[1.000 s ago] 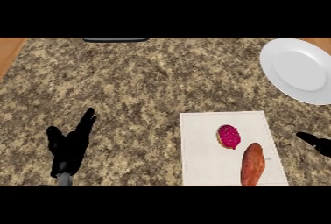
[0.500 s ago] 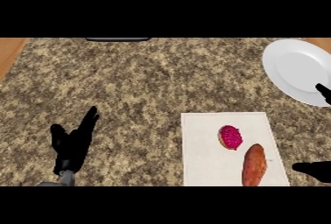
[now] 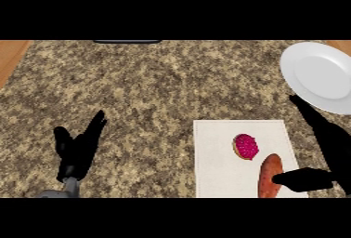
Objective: Pick the cupcake from the placemat and place it in the plate
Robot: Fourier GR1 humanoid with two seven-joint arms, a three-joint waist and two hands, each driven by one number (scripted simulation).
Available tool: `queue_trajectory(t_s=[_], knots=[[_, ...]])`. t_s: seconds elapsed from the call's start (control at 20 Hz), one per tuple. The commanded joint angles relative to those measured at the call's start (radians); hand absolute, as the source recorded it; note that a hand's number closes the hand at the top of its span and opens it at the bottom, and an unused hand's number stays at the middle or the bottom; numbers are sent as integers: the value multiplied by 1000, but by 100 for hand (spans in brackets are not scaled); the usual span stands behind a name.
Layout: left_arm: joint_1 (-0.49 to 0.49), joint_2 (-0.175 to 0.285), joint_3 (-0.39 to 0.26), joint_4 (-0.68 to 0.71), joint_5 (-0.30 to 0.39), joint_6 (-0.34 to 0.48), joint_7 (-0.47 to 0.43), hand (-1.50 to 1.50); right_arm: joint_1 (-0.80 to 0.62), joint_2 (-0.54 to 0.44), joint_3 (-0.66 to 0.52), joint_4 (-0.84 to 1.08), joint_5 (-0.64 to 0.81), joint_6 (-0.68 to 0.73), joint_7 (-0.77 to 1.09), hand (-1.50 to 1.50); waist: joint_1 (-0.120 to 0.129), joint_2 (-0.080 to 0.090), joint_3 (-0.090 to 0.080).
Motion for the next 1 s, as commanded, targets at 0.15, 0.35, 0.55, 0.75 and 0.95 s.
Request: queue_trajectory(t_s=[0.15,0.35,0.55,0.75,0.95], knots=[[13,-37,2,21,-34,0,-8,0,-73,125,37,21,52,134,135,-150,-9,3,-5],[26,-29,41,61,-8,-48,-40,0,-69,233,103,85,139,110,131,-150,-9,4,-5],[14,-98,-8,50,-67,8,-30,0,-35,278,86,143,179,96,37,-150,-10,4,-4],[33,13,85,0,-1,-100,6,0,-73,294,74,155,244,147,109,-150,-7,3,-4],[13,-79,36,41,-49,-35,-9,0,-79,340,125,221,339,151,136,-150,-9,4,-5]])
